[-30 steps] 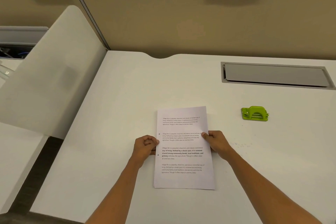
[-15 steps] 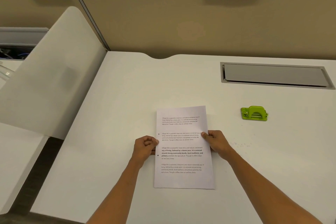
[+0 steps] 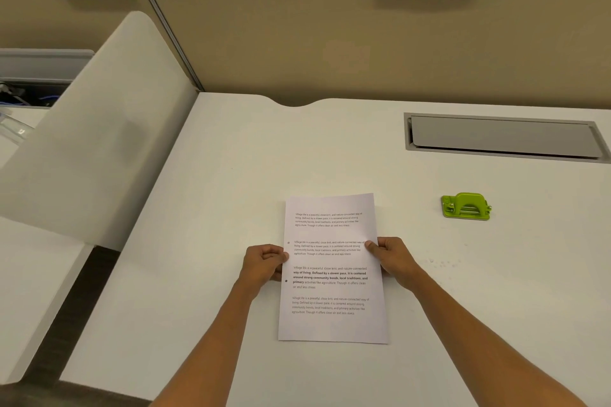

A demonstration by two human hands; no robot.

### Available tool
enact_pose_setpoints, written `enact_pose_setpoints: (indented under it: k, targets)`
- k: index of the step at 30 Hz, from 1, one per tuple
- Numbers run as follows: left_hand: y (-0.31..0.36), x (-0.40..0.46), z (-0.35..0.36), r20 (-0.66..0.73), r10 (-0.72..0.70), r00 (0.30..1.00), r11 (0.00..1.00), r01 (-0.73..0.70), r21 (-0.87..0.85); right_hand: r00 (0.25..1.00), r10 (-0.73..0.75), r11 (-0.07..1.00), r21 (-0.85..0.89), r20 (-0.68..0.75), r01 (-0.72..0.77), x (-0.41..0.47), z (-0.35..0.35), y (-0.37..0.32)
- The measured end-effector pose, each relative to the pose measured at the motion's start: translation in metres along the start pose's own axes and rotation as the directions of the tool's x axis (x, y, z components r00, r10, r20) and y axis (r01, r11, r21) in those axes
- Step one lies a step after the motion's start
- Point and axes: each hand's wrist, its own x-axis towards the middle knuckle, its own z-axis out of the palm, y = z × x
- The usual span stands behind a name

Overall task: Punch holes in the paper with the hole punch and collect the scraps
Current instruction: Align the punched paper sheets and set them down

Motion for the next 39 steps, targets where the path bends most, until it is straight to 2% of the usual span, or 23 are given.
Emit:
enact_pose_setpoints:
  k: [15,21,28,34,39]
  targets:
    - [0.004,0.001,-0.015,-0.014,-0.021,1.000,1.000,0.021,0.021,1.000,0.015,0.999,0.029,0.012,-0.016,0.010,0.013,0.000]
    - [0.021,0.008,-0.027,-0.036,-0.095,0.995,0.985,0.099,0.140,0.997,0.068,0.994,0.084,0.034,-0.071,0.012,0.024,-0.002]
    - [0.036,0.015,-0.041,-0.179,-0.096,0.979,0.951,0.143,0.274,0.993,0.108,0.982,0.161,-0.042,-0.100,0.012,0.041,-0.002]
    - [0.036,0.014,-0.050,-0.217,-0.077,0.973,0.928,0.150,0.341,0.983,0.078,0.996,0.059,-0.168,-0.069,0.011,0.052,-0.002]
    - [0.034,0.012,-0.055,-0.230,-0.036,0.973,0.921,0.121,0.369,0.978,0.065,0.998,0.018,-0.199,-0.063,0.010,0.058,-0.004]
